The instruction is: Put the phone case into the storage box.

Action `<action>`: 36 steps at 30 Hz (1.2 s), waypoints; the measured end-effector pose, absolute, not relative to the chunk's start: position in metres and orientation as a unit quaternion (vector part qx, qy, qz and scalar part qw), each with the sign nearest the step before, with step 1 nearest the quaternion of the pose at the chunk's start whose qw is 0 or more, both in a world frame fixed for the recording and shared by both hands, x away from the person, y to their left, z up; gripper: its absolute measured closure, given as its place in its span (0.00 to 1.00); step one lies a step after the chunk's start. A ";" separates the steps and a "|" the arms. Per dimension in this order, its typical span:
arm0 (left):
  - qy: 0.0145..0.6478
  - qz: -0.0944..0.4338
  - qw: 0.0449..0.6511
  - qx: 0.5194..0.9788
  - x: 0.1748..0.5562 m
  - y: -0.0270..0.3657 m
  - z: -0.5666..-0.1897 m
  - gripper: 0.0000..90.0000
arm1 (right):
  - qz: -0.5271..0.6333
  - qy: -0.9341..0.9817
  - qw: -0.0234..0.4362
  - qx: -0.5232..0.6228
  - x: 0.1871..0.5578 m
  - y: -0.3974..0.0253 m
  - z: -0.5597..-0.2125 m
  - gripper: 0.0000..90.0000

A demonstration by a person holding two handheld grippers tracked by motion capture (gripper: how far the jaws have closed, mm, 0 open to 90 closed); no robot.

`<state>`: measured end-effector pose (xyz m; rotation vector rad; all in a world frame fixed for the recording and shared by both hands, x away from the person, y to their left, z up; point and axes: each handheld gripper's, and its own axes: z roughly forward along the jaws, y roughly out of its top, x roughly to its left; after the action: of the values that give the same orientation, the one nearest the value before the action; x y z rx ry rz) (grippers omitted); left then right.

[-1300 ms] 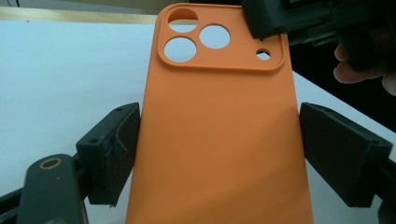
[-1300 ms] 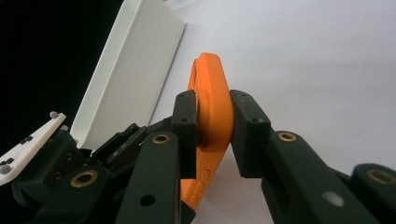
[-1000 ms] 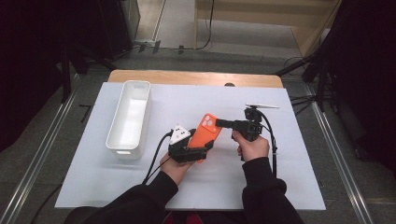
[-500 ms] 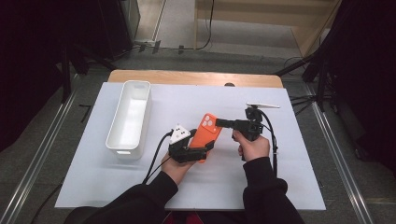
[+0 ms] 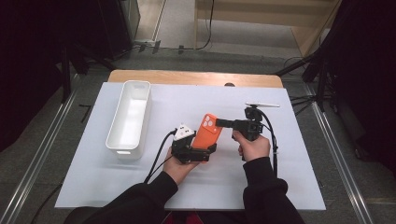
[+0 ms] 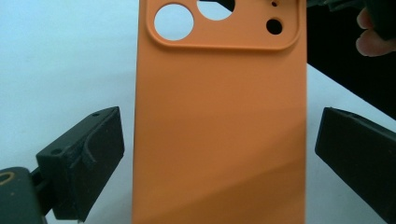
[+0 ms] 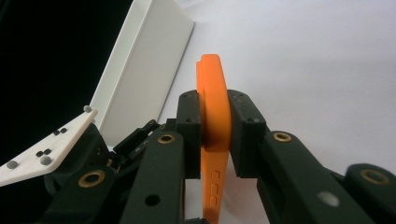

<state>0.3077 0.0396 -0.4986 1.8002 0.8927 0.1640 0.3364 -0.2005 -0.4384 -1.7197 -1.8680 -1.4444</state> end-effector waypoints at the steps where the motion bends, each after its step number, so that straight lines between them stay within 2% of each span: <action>1: 0.374 0.068 0.534 0.755 0.307 0.040 -0.498 0.02 | -0.492 -0.638 0.104 -0.583 0.336 -0.202 -0.438 0.83; 9: 0.368 0.065 0.538 0.755 0.308 0.045 -0.483 0.02 | -0.488 -0.650 0.063 -0.579 0.332 -0.204 -0.427 0.83; 19: 0.356 0.039 0.537 0.764 0.310 0.049 -0.469 0.02 | -0.486 -0.661 0.041 -0.571 0.331 -0.209 -0.423 0.83; 36: 0.341 0.026 0.517 0.785 0.316 0.053 -0.460 0.04 | -0.478 -0.694 -0.005 -0.539 0.325 -0.205 -0.416 0.83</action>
<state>0.3156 0.0530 -0.4605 1.8848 0.8180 0.0630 0.3247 -0.2048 -0.4155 -1.6980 -2.1862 -1.5071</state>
